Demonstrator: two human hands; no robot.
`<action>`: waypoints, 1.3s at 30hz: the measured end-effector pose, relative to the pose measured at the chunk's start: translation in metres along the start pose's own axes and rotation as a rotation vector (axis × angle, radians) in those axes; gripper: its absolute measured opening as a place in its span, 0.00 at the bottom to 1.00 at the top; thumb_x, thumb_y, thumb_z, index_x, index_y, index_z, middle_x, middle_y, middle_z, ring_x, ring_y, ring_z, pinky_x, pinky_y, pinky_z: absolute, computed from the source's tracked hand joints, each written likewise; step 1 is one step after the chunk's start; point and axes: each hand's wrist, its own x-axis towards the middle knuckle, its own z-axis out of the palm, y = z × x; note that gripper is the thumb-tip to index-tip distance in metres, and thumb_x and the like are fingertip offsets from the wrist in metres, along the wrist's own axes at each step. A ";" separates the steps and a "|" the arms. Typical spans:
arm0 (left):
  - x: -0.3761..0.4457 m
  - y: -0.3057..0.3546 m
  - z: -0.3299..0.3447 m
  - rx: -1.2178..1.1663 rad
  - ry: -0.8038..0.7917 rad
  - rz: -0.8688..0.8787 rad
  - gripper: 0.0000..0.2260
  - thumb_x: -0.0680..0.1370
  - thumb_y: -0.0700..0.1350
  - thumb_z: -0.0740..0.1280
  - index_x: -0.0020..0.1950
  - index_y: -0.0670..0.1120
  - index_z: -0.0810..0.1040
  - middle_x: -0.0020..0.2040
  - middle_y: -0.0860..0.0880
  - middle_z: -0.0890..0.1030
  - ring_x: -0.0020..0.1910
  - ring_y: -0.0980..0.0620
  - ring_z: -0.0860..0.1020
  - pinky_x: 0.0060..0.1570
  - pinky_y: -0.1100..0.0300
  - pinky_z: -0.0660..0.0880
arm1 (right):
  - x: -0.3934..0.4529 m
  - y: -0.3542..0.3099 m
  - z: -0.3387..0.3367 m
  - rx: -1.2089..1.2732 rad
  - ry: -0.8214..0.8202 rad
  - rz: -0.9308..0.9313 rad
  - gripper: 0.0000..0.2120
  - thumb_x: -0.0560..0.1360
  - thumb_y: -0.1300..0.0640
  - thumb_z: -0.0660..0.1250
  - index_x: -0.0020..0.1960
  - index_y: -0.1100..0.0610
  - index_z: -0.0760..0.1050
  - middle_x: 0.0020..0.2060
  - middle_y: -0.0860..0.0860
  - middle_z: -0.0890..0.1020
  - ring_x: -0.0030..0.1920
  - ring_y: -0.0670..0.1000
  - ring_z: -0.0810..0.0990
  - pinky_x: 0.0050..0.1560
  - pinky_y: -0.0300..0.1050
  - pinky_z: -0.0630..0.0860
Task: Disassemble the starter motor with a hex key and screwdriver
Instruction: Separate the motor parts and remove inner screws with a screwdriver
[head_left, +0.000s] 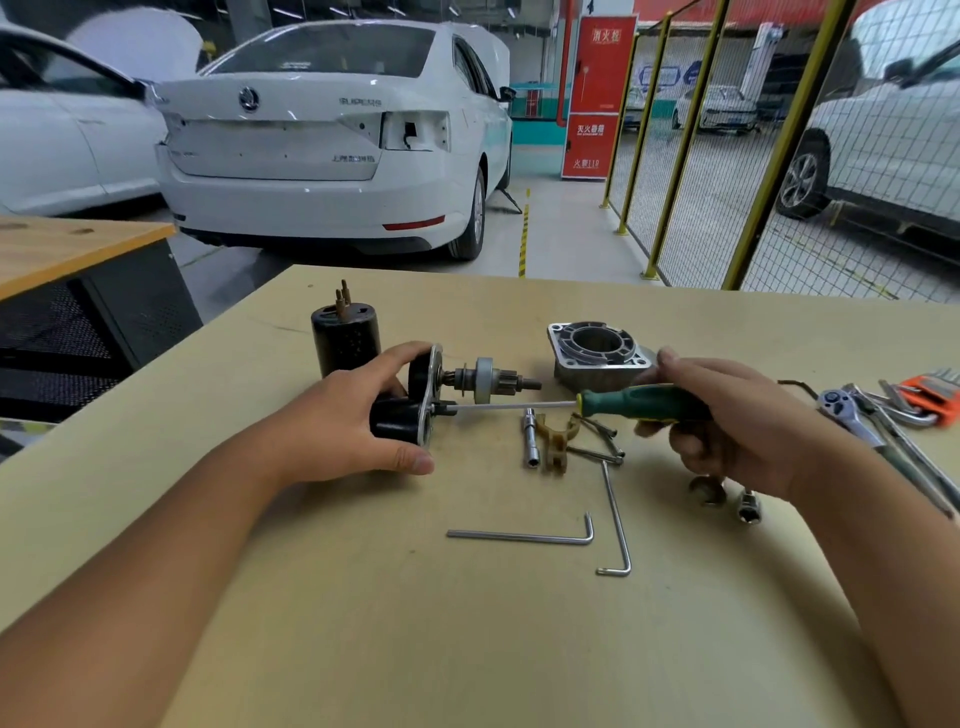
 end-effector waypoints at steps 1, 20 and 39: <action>0.000 0.000 0.000 0.002 -0.006 -0.001 0.50 0.58 0.71 0.78 0.75 0.77 0.55 0.56 0.59 0.80 0.53 0.60 0.79 0.53 0.63 0.73 | 0.000 0.000 -0.001 -0.033 0.014 0.024 0.18 0.73 0.41 0.70 0.51 0.55 0.83 0.40 0.63 0.83 0.27 0.50 0.70 0.24 0.40 0.66; 0.005 0.011 0.019 0.324 0.193 -0.066 0.35 0.72 0.73 0.51 0.79 0.68 0.49 0.57 0.51 0.80 0.52 0.47 0.78 0.50 0.49 0.76 | 0.003 0.005 -0.001 0.160 -0.032 -0.108 0.10 0.66 0.64 0.76 0.46 0.56 0.82 0.42 0.57 0.79 0.32 0.50 0.71 0.33 0.45 0.73; 0.002 0.011 0.013 0.305 0.103 -0.073 0.55 0.58 0.76 0.69 0.77 0.75 0.39 0.59 0.50 0.79 0.51 0.48 0.78 0.53 0.50 0.78 | -0.001 0.002 -0.006 0.045 -0.091 -0.053 0.12 0.71 0.59 0.76 0.53 0.58 0.81 0.44 0.61 0.79 0.31 0.51 0.72 0.28 0.42 0.71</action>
